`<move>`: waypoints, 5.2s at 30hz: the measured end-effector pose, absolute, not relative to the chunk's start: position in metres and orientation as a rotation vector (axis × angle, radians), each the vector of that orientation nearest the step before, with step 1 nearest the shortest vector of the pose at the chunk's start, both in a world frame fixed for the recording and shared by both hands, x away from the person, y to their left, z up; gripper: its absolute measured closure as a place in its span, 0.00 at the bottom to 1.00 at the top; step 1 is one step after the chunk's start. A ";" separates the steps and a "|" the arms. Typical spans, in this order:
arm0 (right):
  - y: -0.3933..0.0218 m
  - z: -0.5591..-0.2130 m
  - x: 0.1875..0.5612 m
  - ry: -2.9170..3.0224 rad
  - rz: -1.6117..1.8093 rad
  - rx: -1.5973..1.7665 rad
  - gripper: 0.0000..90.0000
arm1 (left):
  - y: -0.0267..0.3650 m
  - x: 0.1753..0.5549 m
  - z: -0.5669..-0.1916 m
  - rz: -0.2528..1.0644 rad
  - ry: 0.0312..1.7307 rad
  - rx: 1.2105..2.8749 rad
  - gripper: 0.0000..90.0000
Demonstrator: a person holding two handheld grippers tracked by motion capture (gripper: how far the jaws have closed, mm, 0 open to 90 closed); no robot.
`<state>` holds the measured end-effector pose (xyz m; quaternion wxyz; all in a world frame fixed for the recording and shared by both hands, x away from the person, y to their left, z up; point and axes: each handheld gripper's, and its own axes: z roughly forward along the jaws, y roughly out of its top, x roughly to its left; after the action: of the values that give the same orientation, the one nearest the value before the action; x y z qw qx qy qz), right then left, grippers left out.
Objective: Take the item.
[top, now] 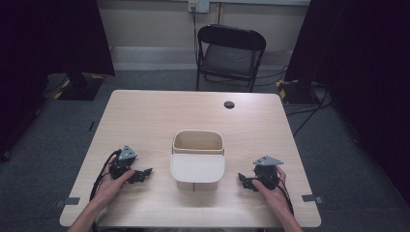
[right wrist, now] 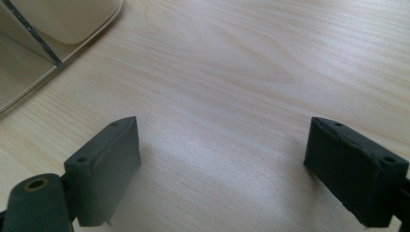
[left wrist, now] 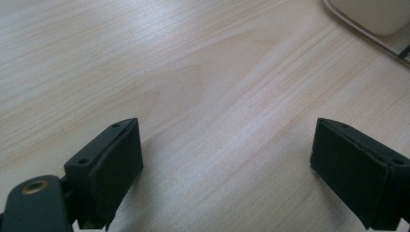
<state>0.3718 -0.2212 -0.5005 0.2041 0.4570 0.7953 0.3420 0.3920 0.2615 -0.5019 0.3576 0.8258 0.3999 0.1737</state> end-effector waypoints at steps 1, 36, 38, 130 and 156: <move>-0.221 -0.501 0.372 2.219 0.955 1.274 0.13 | 0.261 0.392 -0.502 0.448 1.033 2.131 0.12; -0.216 -0.471 0.357 2.255 1.168 1.192 0.17 | 0.262 0.392 -0.502 0.450 1.031 2.133 0.12; -0.215 -0.467 0.354 2.251 1.191 1.182 0.17 | 0.262 0.392 -0.502 0.452 1.030 2.133 0.12; -0.152 -0.441 0.327 2.329 1.463 0.906 0.29 | 0.262 0.392 -0.502 0.458 1.030 2.136 0.11; -0.152 -0.437 0.327 2.317 1.493 0.908 0.26 | 0.262 0.392 -0.502 0.456 1.031 2.135 0.11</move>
<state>0.3272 -0.1522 -0.4367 0.1195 0.3105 0.7927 0.5108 0.3922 0.2618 -0.5017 0.3556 0.8264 0.3992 0.1767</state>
